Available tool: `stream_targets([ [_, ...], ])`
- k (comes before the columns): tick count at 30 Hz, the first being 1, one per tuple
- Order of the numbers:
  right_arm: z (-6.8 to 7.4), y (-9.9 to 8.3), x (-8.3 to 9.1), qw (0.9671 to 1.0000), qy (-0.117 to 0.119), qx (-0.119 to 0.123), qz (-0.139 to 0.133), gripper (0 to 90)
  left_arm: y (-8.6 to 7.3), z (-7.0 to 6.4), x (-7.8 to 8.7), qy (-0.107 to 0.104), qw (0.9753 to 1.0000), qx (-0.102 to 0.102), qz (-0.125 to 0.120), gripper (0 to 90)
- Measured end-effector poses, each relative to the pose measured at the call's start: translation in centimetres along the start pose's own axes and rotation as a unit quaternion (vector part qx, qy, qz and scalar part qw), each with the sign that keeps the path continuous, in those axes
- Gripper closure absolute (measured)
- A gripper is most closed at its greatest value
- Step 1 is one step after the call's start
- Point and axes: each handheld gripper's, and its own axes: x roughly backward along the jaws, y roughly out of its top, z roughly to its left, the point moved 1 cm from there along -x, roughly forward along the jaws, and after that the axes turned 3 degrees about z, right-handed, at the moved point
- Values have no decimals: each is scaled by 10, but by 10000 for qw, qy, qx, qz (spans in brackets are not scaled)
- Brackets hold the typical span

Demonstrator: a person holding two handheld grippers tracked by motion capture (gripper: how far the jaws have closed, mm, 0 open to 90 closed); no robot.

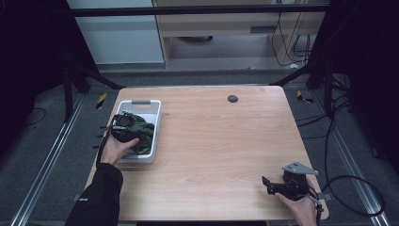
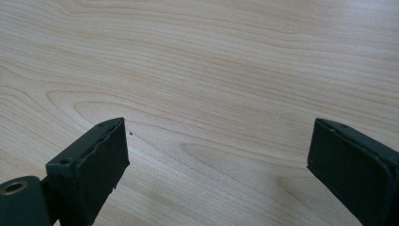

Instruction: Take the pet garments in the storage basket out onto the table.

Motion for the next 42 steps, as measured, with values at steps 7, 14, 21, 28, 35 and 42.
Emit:
stream_targets([
  [7,1,0,0,10000,39,-23,23,57,-2,1,-1,0,9998,38,180,549],
  [14,1,0,-1,10000,39,-5,48,60,-5,5,1,-103,9995,129,270,715],
  [21,1,0,-1,10000,37,11,58,61,-8,7,10,-156,9997,203,54,757],
  [28,1,0,-1,10000,29,28,75,61,-11,11,32,-250,9992,238,-209,766],
  [35,2,-1,-1,10000,27,13,87,62,-9,10,52,-291,9985,177,-420,769],
  [42,1,0,-1,10000,26,12,83,61,-7,9,66,-266,9982,118,-517,771],
])
